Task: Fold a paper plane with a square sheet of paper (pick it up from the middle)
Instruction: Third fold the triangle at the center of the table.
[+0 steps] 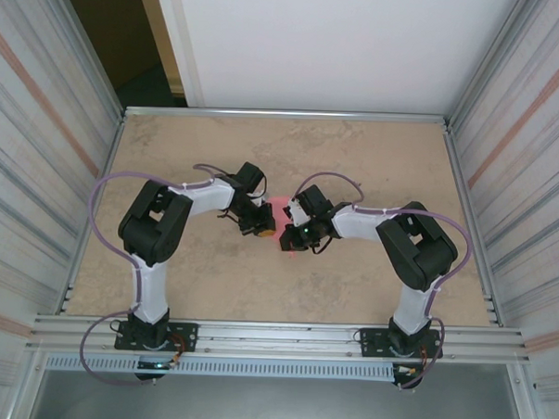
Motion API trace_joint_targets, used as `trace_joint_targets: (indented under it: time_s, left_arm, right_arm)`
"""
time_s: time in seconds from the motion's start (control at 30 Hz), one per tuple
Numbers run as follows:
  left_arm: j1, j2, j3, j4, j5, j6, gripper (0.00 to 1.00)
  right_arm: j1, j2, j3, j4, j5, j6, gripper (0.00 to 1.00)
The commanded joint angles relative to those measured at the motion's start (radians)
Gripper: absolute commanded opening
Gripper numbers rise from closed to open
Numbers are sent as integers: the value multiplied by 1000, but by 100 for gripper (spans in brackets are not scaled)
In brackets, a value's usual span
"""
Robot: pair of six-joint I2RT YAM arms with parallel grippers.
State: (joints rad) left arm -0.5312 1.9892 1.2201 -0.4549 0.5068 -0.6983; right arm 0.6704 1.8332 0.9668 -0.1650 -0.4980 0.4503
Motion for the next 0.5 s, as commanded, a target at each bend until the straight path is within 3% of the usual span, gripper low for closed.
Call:
trace_joint_targets:
  time_s: [0.0,0.47]
  left_arm:
    - [-1,138,-62,-83,-198,24,8]
    - [3,169,-49,-95,-212,48,8]
  right_arm:
    - [-12,13,7,-42,15,-36,8]
    - [-42,-13,-91,-7,-38,-38,8]
